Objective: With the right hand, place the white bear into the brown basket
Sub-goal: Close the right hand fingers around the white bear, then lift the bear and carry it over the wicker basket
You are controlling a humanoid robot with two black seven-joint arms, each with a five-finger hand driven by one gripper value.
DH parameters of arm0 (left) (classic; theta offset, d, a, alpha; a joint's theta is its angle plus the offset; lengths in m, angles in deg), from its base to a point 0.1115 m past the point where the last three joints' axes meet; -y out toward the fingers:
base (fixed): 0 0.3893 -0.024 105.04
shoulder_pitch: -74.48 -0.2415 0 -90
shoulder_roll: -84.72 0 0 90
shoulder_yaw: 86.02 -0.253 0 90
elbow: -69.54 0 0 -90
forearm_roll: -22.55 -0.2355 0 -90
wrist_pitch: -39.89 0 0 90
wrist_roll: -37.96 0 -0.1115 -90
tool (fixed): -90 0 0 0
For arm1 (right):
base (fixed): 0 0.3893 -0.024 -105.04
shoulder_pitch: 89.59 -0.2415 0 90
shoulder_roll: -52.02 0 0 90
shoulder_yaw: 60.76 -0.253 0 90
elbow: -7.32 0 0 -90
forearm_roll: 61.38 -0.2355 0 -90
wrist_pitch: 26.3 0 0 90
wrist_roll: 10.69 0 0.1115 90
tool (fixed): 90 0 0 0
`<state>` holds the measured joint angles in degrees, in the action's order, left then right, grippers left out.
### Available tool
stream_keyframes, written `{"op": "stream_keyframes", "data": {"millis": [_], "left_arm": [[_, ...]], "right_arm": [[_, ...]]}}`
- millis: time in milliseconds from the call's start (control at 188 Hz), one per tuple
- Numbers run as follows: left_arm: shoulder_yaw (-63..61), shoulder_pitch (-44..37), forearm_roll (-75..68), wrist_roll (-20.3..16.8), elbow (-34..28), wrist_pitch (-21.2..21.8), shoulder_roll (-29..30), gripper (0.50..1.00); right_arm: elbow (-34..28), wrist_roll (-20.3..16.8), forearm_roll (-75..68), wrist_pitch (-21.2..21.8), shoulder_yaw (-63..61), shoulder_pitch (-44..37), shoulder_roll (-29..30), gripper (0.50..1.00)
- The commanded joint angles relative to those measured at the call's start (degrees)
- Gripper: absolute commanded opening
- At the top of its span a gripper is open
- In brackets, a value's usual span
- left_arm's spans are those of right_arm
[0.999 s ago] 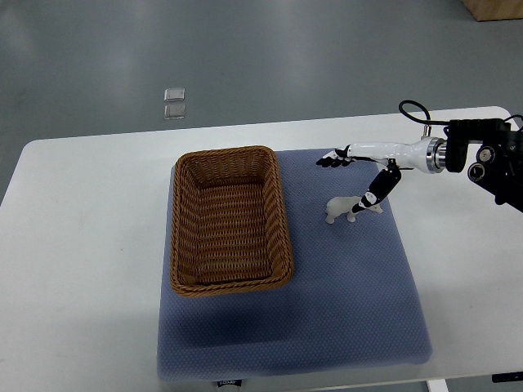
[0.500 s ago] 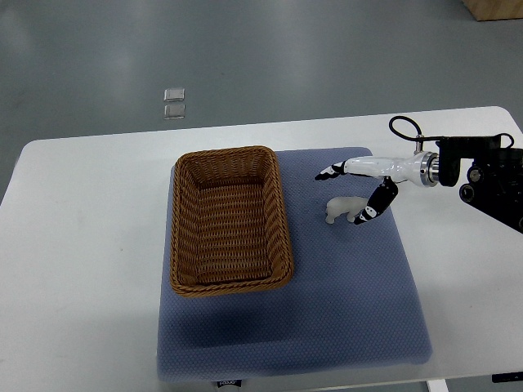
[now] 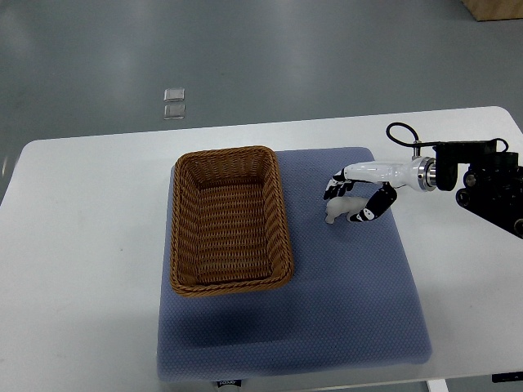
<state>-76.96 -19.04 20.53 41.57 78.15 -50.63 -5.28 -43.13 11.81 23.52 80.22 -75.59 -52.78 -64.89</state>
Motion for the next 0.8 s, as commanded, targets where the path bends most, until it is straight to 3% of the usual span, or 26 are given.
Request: {"op": "stream_keyframes", "data": {"millis": [0, 207, 430, 797], "left_arm": [[0.00, 0.00, 0.00, 0.00, 0.00, 0.00, 0.00, 1.000], [0.00, 0.00, 0.00, 0.00, 0.00, 0.00, 0.00, 1.000], [0.00, 0.00, 0.00, 0.00, 0.00, 0.00, 0.00, 1.000], [0.00, 0.00, 0.00, 0.00, 0.00, 0.00, 0.00, 1.000]], "right_arm": [[0.00, 0.00, 0.00, 0.09, 0.07, -0.17, 0.02, 0.674], [0.00, 0.00, 0.00, 0.09, 0.68, -0.17, 0.11, 0.637], [0.00, 0.53, 0.00, 0.09, 0.86, -0.96, 0.02, 0.500], [0.00, 4.84, -0.09, 0.09, 0.68, -4.82, -0.16, 0.500]]}}
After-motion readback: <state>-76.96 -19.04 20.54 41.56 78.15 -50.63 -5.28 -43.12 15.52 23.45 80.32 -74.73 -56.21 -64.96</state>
